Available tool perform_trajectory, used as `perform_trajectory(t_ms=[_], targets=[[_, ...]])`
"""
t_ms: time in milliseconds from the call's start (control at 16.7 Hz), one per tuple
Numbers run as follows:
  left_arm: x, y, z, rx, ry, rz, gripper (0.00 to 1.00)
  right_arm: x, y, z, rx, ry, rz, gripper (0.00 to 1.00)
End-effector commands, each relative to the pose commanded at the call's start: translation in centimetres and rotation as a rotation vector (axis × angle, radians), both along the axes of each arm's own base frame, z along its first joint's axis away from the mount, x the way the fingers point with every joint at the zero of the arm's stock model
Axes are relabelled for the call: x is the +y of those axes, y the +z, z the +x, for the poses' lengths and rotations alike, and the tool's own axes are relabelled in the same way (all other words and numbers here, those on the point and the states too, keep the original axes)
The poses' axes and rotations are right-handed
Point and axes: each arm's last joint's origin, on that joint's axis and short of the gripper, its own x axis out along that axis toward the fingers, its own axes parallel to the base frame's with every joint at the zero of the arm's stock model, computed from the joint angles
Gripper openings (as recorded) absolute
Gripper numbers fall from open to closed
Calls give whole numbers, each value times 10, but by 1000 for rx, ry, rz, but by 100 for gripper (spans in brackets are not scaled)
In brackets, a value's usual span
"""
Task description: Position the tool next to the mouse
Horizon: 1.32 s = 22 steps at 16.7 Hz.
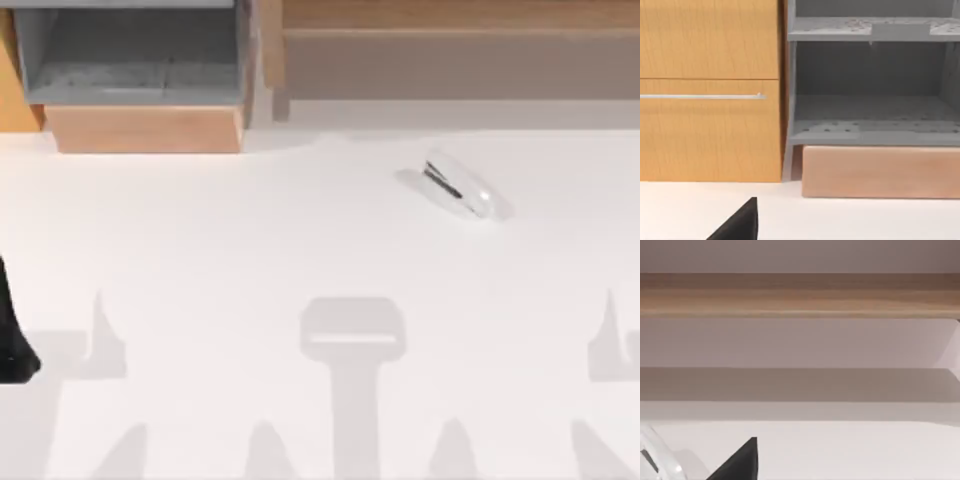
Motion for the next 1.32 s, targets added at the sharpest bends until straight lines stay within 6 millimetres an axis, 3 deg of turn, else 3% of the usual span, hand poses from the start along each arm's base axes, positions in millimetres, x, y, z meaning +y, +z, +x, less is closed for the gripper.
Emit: perform_trajectory(t_ms=[180,360,540,720,900,1080,1320], targets=[[0,0,0,0,0,0,100,0,1,0,7,2,-2,100],[0,0,0,0,0,0,100,2,16,2,70,13,-17,100],[0,0,0,0,0,0,100,4,45,9,186,31,-49,100],[0,0,0,0,0,0,100,8,84,30,335,54,-93,100],[0,0,0,0,0,0,100,16,124,69,503,90,-151,100],[0,0,0,0,0,0,100,30,153,124,678,144,-218,100],[0,0,0,0,0,0,100,59,159,213,909,249,-318,100]])
